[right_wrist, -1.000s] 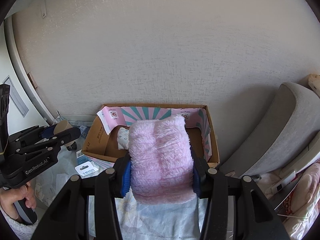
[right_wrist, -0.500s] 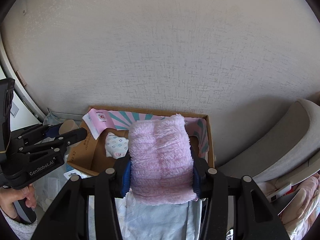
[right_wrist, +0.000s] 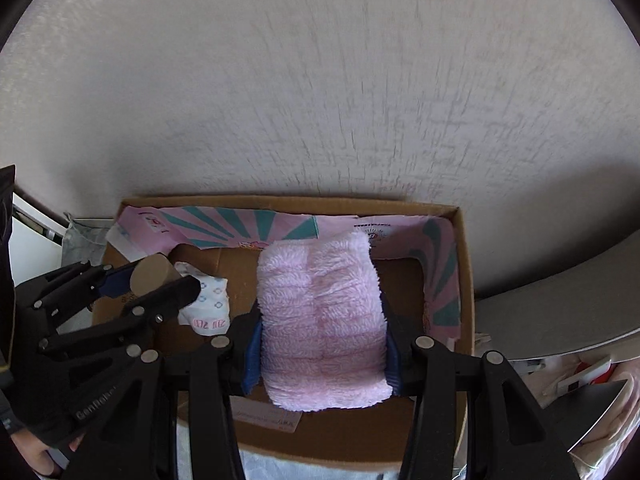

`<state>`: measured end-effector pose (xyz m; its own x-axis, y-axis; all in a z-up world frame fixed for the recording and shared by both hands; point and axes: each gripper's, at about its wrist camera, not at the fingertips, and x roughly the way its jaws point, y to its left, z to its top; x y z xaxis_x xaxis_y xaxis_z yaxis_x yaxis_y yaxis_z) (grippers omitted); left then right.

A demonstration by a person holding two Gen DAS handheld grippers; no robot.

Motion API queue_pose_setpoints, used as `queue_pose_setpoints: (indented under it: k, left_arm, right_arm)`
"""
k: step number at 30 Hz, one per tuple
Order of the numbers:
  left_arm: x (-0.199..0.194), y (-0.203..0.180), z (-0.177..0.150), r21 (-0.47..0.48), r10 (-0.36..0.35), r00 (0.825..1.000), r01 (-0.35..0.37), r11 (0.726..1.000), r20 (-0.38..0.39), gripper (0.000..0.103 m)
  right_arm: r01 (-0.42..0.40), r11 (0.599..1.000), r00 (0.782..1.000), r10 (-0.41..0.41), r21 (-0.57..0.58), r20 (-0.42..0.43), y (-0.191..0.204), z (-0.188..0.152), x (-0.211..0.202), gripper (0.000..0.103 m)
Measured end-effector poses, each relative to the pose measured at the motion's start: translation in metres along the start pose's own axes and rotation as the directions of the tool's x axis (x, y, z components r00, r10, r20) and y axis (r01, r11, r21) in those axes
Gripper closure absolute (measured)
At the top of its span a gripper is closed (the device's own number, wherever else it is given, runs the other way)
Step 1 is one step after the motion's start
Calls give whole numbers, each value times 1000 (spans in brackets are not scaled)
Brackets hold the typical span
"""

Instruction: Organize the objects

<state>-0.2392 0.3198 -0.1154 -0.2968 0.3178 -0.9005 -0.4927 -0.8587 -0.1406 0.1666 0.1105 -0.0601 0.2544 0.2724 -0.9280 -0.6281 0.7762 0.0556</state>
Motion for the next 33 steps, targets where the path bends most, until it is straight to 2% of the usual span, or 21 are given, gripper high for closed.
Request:
queue_pose_setpoints:
  k: [7, 15, 22, 23, 24, 25, 26, 27, 28, 30, 33]
  left_arm:
    - [28, -7, -6, 27, -2, 997, 4, 1000, -77, 73]
    - [34, -9, -6, 26, -4, 995, 6, 1000, -99, 73]
    - [33, -11, -8, 36, -21, 992, 26, 999, -123, 72]
    - [34, -12, -8, 39, -19, 991, 24, 999, -130, 72]
    - [33, -14, -8, 47, -1, 991, 7, 999, -133, 71]
    - [32, -16, -8, 61, 10, 992, -2, 998, -129, 70]
    - [29, -18, -9, 75, 8, 993, 1, 997, -119, 68]
    - [27, -20, -9, 81, 2, 994, 7, 997, -112, 54]
    - [26, -21, -9, 83, 2, 994, 7, 997, -112, 10]
    - [25, -21, -11, 84, -5, 994, 15, 996, -112, 0]
    - [28, -21, -15, 88, -16, 993, 27, 996, -116, 0]
  right_arm:
    - [-14, 1000, 999, 14, 12, -52, -15, 0, 27, 59]
    - [-39, 999, 997, 40, 11, -66, -16, 3, 33, 59]
    - [-23, 1000, 995, 24, 8, -96, -16, 10, 35, 56]
    - [-36, 999, 994, 36, 0, -102, -16, 10, 36, 49]
    - [-45, 999, 993, 46, 9, -105, -17, 9, 36, 33]
    - [-53, 998, 993, 55, 17, -107, -17, 8, 36, 21]
    - [-62, 998, 992, 63, 16, -109, -16, 7, 36, 0]
    - [-68, 998, 992, 69, 9, -103, -16, 7, 36, 0]
    - [-63, 998, 993, 62, -3, -97, -15, 6, 35, 0]
    - [-50, 998, 994, 47, -29, -100, -11, 7, 36, 1]
    - [-60, 998, 993, 57, -29, -100, -11, 14, 43, 1]
